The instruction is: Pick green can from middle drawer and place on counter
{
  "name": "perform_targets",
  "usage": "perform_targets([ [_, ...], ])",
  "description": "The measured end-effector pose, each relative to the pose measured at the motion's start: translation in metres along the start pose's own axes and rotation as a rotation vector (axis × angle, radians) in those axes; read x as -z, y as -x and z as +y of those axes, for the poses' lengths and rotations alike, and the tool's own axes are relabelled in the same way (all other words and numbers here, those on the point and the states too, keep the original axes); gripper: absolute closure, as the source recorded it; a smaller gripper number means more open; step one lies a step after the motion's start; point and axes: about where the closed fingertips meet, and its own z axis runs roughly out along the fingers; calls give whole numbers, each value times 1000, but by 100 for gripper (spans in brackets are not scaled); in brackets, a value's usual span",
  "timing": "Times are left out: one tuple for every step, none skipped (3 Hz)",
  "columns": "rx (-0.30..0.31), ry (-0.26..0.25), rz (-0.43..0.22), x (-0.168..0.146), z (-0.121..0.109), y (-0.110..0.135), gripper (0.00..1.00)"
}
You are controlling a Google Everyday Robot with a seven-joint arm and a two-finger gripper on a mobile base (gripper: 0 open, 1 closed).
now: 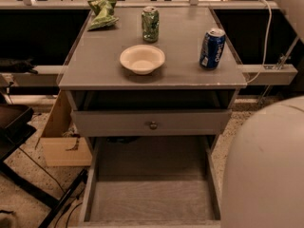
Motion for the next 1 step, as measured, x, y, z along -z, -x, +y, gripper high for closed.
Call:
perform_targets([
  [-1,0,-3,18,0,0,0],
])
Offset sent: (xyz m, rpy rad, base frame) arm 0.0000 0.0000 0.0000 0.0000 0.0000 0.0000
